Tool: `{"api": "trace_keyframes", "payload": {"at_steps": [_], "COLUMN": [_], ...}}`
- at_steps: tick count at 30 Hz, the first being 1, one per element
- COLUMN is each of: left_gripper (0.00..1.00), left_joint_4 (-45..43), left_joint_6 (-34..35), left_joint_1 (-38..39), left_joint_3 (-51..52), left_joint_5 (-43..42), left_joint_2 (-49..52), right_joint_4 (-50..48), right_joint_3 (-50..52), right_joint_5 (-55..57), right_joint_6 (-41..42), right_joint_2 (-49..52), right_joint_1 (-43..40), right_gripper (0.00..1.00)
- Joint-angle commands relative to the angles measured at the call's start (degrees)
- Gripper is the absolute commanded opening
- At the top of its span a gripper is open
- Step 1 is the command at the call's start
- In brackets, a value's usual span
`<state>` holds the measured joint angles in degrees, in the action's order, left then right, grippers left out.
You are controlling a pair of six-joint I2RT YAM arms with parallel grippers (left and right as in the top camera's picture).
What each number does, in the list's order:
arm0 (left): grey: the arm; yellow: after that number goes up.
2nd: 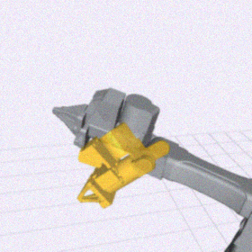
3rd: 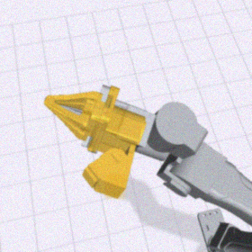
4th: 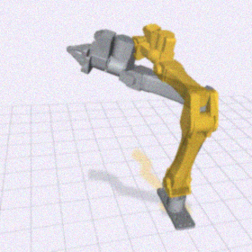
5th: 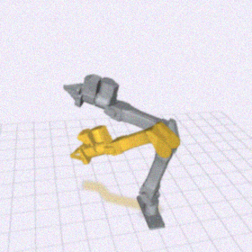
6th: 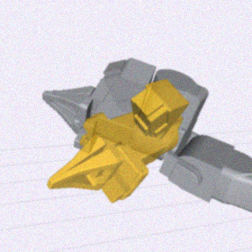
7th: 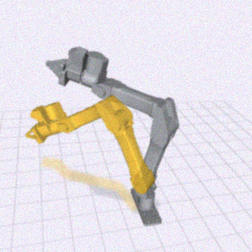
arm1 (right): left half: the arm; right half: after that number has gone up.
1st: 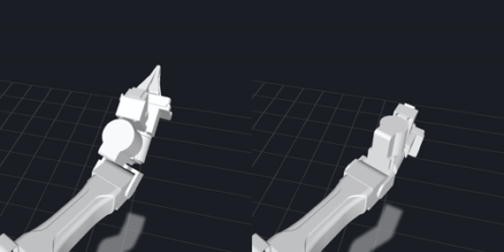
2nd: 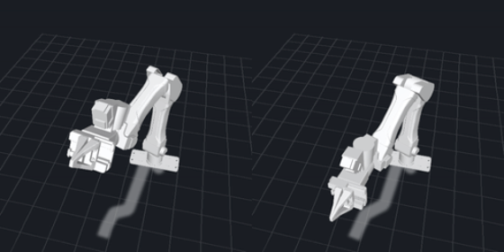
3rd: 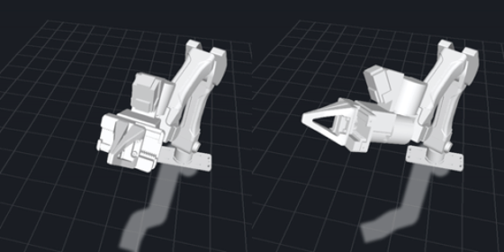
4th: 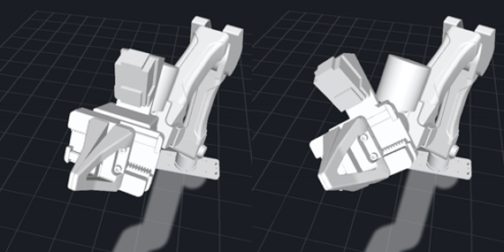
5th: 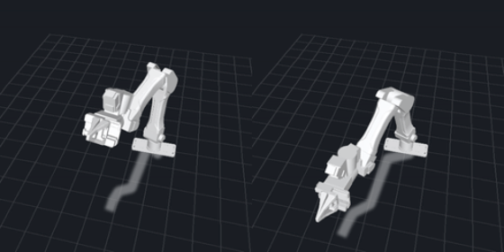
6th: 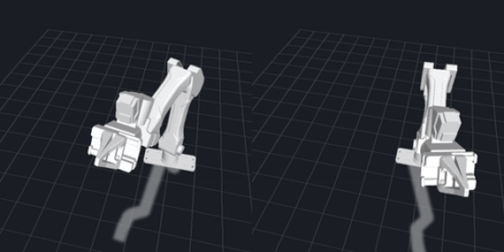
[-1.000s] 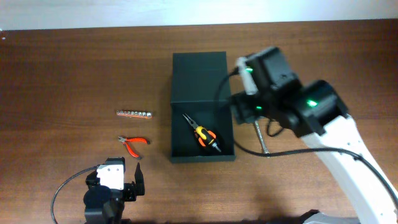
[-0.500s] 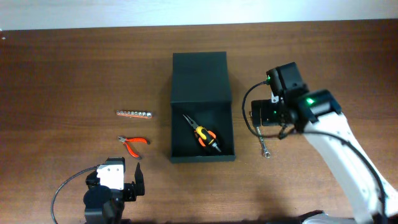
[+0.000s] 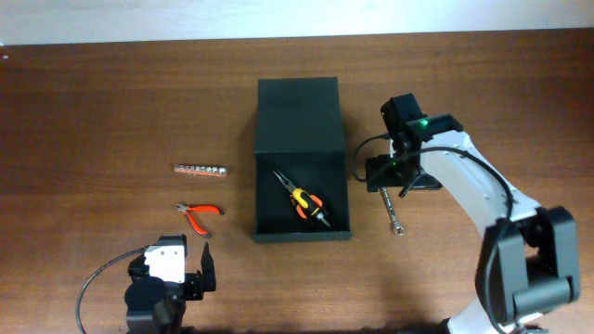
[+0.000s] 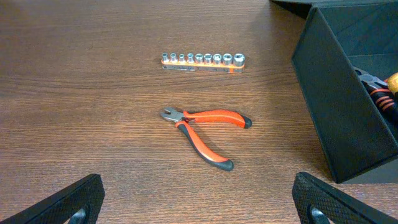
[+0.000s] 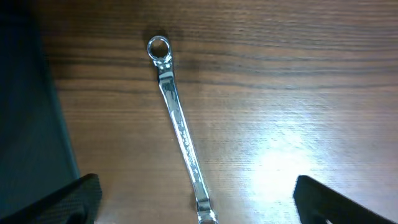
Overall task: Pack container
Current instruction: 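Move right gripper to silver wrench and grasp its ring end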
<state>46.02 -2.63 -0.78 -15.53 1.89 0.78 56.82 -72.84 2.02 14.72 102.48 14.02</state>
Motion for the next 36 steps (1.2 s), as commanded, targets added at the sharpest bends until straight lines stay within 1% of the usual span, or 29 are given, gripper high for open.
{"api": "trace_keyframes", "payload": {"at_steps": [1,5,10,14,19,24,32,36], "left_gripper": [0.99,0.99,0.99,0.99,0.99,0.99,0.99,0.99], "left_joint_4": [-0.1,-0.1,-0.1,-0.1,-0.1,-0.1,-0.1,-0.1], "left_joint_6": [-1.1,-1.1,-1.1,-1.1,-1.1,-1.1,-1.1,-1.1], "left_joint_1": [-0.2,-0.2,-0.2,-0.2,-0.2,-0.2,-0.2,-0.2], "left_joint_3": [0.3,0.3,0.3,0.3,0.3,0.3,0.3,0.3], "left_joint_5": [-0.5,-0.5,-0.5,-0.5,-0.5,-0.5,-0.5,-0.5], "left_joint_2": [-0.5,-0.5,-0.5,-0.5,-0.5,-0.5,-0.5,-0.5], "right_joint_4": [-0.8,-2.0,-4.7,-5.7,-6.1,-7.1,-7.8,-7.7], "right_joint_3": [0.4,0.4,0.4,0.4,0.4,0.4,0.4,0.4], "right_joint_5": [-0.6,-1.0,-3.1,-3.1,-2.9,-2.9,-2.9,-3.1], "right_joint_6": [-0.5,-2.1,-8.4,-11.2,-11.5,-11.5,-11.5,-11.5], "right_joint_2": [2.5,3.9,4.9,6.3,8.1,8.9,11.4,12.4], "right_joint_1": [-0.3,-0.3,-0.3,-0.3,-0.3,-0.3,-0.3,-0.3], "right_gripper": [0.94,0.87,0.86,0.86,0.84,0.72,0.68,0.64]}}
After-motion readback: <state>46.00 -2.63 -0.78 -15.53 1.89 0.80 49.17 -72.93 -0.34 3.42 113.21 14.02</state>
